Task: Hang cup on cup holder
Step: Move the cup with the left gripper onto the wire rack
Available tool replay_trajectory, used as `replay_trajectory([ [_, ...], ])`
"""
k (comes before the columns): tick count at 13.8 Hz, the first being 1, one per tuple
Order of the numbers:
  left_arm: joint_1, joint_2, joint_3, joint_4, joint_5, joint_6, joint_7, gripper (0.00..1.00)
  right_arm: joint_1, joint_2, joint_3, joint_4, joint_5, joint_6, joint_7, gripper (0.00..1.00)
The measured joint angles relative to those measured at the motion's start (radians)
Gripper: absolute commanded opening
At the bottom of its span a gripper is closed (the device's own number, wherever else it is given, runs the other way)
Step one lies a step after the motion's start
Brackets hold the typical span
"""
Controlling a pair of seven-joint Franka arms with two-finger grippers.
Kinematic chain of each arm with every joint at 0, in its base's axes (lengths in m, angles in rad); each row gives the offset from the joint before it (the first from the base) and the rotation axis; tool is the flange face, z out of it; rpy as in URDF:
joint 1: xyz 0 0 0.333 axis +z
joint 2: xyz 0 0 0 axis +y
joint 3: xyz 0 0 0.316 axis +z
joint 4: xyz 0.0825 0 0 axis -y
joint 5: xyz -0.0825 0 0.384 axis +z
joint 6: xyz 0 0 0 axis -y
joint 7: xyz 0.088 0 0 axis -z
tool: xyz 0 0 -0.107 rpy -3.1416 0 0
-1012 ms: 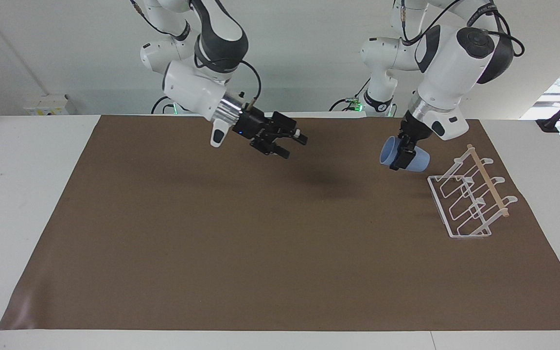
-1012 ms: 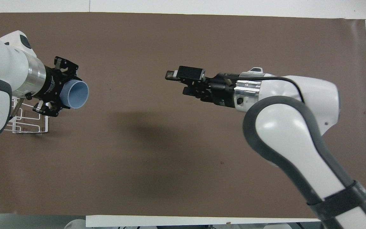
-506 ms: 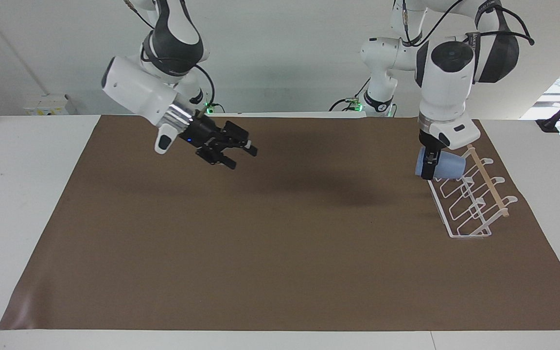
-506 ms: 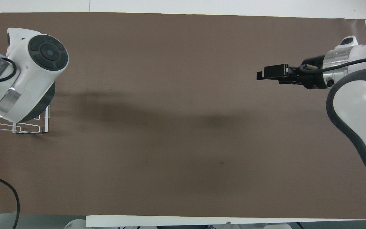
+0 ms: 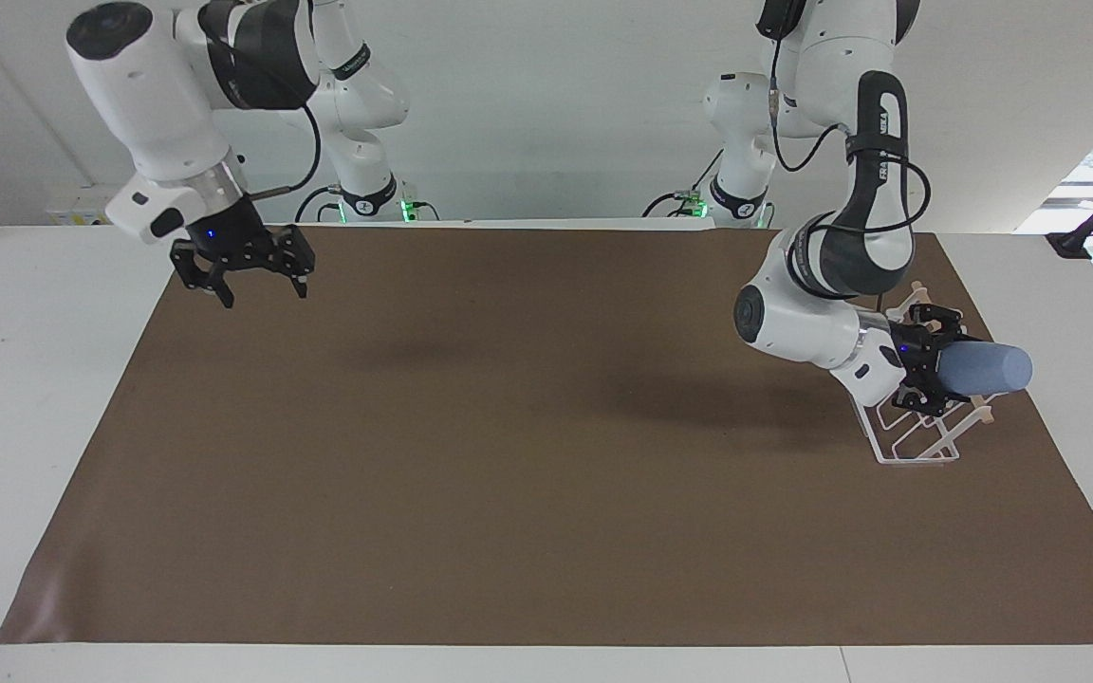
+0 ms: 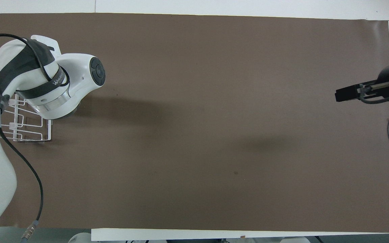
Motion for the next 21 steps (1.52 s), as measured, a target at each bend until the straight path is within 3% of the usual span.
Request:
replay_trajectory([
  [3, -0.003, 0.028, -0.001, 0.0, 0.031, -0.035, -0.07, 0.0, -0.017, 0.02, -0.004, 0.095, -0.055, -0.122, 0.0, 0.99],
  [18, -0.013, 0.114, -0.001, -0.003, 0.083, -0.092, -0.431, 0.0, -0.011, 0.051, 0.005, 0.104, -0.062, -0.181, 0.0, 0.99],
  [19, -0.012, 0.119, -0.001, -0.004, 0.083, -0.092, -0.44, 0.06, -0.011, 0.051, 0.006, 0.104, -0.062, -0.181, 0.0, 0.99],
  [21, -0.012, 0.141, -0.002, -0.004, 0.083, -0.092, -0.473, 1.0, -0.011, 0.051, 0.006, 0.104, -0.062, -0.181, 0.0, 0.99],
])
